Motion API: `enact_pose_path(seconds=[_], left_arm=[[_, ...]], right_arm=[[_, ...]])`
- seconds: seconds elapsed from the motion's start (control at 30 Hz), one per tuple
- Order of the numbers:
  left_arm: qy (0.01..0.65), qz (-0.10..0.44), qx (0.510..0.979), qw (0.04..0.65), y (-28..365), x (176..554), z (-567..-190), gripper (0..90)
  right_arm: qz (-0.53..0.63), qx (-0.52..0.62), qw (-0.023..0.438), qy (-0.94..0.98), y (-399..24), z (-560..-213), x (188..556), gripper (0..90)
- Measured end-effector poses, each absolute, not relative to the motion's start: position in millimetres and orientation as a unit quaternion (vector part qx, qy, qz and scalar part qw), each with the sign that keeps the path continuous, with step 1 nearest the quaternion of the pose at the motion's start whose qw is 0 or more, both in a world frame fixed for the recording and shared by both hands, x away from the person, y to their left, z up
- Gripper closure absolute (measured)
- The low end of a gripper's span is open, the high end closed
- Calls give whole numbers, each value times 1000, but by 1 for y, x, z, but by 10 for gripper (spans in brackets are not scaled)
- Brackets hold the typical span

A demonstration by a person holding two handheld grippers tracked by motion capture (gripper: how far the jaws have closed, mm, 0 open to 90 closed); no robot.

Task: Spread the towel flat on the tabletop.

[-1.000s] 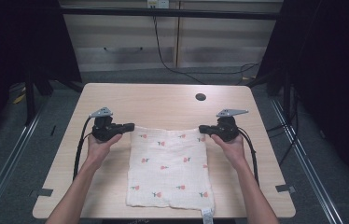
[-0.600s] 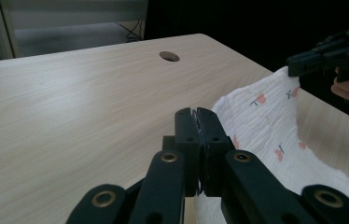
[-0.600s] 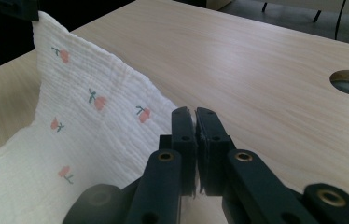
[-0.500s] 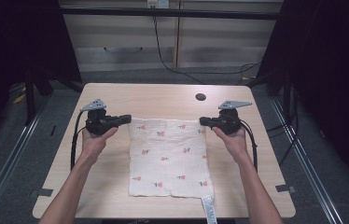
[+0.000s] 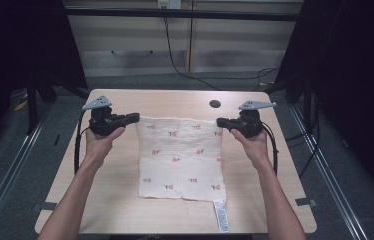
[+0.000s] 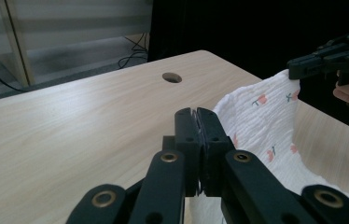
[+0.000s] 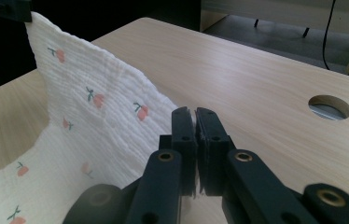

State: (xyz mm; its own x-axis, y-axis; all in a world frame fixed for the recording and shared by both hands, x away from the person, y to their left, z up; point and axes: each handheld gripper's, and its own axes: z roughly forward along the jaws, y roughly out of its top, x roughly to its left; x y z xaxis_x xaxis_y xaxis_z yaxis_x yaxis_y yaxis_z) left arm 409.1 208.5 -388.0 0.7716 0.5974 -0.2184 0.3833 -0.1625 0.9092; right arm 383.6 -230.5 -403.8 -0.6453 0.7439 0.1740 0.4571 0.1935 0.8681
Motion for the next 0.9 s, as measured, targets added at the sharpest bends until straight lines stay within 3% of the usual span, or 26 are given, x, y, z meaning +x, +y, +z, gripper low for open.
enact_pose_path(seconds=[0.33, 0.57, 0.9], left_arm=[[308, 109, 758, 565, 209, 403, -376, 886], [321, 97, 766, 549, 220, 395, -405, 886], [309, 99, 761, 562, 229, 360, -405, 887]], right_arm=[[519, 393, 145, 745, -233, -393, 392, 871], [488, 390, 139, 769, -234, -417, 375, 871], [498, 365, 138, 774, -237, -414, 339, 871]])
